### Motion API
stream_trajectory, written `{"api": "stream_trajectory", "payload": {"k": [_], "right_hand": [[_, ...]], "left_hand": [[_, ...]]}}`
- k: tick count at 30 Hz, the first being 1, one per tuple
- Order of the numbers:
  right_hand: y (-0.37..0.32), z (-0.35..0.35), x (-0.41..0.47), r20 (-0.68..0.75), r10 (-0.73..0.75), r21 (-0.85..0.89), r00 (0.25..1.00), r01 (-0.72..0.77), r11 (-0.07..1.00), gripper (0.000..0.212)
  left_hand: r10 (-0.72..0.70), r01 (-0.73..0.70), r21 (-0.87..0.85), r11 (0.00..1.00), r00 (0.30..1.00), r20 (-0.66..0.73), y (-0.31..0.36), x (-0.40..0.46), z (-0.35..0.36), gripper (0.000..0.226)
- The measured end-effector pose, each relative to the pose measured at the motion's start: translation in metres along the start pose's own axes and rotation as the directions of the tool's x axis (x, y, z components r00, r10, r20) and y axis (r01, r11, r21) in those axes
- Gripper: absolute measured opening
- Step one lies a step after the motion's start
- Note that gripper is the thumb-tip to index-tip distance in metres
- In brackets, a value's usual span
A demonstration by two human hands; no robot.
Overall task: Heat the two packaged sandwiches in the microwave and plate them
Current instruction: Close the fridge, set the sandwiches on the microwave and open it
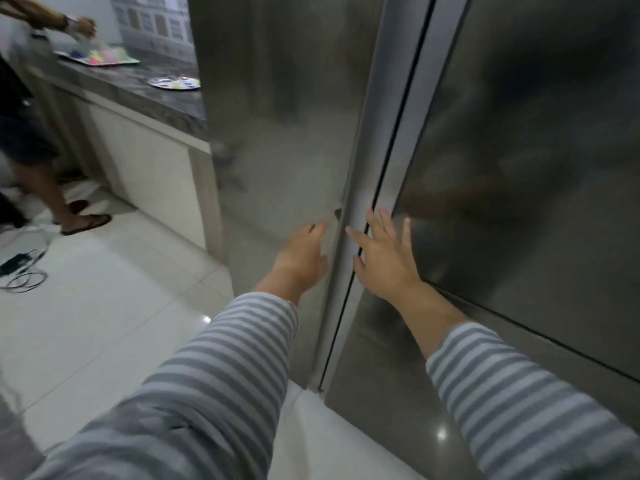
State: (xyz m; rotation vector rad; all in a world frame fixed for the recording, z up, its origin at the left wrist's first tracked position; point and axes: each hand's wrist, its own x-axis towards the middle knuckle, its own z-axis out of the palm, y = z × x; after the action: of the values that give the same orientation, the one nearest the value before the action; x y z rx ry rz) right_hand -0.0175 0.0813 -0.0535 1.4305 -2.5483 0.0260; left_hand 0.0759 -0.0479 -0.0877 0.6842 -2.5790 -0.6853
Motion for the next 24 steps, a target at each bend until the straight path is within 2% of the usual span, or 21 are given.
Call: {"api": "stream_trajectory", "payload": {"k": [3,5,13,19,24], "right_hand": [[-0.046,0.009,0.017,0.187,-0.05,0.193,0.981,0.013,0.981,0.045],[-0.08,0.014,0.033,0.253,-0.099,0.238,0.963,0.037,0.97,0.045],[-0.245,0.024,0.11,0.312,-0.26,0.338,0.914,0.149,0.929,0.047],[-0.348,0.042,0.166,0.301,-0.307,0.414,0.903,0.166,0.895,0.048],[-0.397,0.059,0.221,0.345,-0.311,0.439,0.885,0.14,0.887,0.048]], "left_hand": [[-0.152,0.144,0.107,0.984,0.986,0.074,-0.048,-0.02,-0.039,0.064],[-0.24,0.225,0.125,0.966,0.963,0.119,-0.079,-0.032,-0.067,0.06],[-0.442,0.421,0.159,0.893,0.886,0.14,-0.212,-0.07,-0.175,0.058],[-0.487,0.458,0.221,0.861,0.868,0.099,-0.309,-0.066,-0.227,0.056],[-0.513,0.482,0.214,0.85,0.85,0.12,-0.37,-0.039,-0.248,0.055]]}}
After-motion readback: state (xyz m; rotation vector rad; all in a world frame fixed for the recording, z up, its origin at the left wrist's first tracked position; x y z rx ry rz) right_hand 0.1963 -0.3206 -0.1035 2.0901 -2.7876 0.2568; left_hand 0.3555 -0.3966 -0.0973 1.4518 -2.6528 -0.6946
